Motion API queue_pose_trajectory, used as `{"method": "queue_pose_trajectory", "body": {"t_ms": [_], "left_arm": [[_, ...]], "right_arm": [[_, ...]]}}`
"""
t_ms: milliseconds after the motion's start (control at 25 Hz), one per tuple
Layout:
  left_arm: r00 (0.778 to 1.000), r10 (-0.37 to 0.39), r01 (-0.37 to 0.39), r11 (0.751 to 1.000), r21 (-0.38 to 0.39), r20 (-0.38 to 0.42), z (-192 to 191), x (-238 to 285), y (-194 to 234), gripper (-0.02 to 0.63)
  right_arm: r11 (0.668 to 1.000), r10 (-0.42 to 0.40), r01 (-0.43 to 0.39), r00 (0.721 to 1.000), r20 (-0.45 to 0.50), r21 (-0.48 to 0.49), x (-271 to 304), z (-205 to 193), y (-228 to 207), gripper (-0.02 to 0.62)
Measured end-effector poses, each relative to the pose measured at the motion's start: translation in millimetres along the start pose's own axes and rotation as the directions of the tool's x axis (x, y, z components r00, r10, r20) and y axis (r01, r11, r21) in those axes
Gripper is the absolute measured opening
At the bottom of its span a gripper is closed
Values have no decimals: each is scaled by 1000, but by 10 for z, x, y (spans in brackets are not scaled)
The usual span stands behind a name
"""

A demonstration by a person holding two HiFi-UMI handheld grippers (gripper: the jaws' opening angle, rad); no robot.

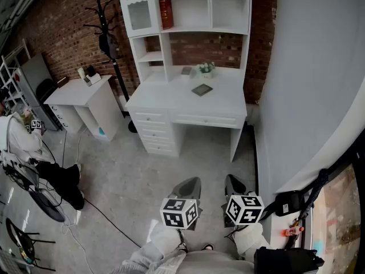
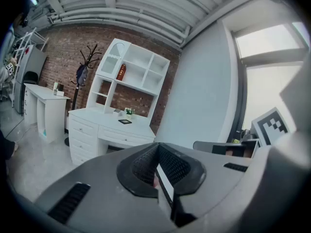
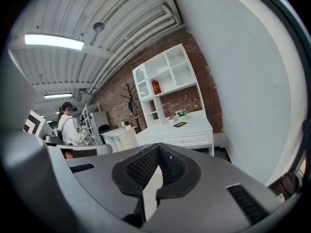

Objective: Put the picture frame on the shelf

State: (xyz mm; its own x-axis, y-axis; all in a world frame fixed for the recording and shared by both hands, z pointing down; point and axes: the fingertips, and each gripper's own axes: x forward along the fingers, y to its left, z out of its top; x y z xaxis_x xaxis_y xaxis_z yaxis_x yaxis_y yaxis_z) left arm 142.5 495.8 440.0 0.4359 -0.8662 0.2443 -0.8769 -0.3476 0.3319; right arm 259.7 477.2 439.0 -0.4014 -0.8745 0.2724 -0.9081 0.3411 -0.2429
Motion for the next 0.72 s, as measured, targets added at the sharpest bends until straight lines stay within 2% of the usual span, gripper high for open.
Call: {"method": "queue_pose_trajectory", "body": {"t_ms": [360, 520, 720], "left_arm": [[1000, 14, -14, 1000, -2, 9, -19, 85, -158, 9], [1000, 25, -25, 1000, 3, 15, -23, 121, -205, 9], [999, 34, -34, 999, 4, -5, -108, 230, -222, 9]], "right_arm": [[1000, 28, -27, 1000, -6, 13, -67, 2, -164, 23], [996, 67, -65, 997, -26, 61, -64, -60, -210, 25], [994, 57, -50, 996, -72, 99, -39, -225, -378, 25]]}}
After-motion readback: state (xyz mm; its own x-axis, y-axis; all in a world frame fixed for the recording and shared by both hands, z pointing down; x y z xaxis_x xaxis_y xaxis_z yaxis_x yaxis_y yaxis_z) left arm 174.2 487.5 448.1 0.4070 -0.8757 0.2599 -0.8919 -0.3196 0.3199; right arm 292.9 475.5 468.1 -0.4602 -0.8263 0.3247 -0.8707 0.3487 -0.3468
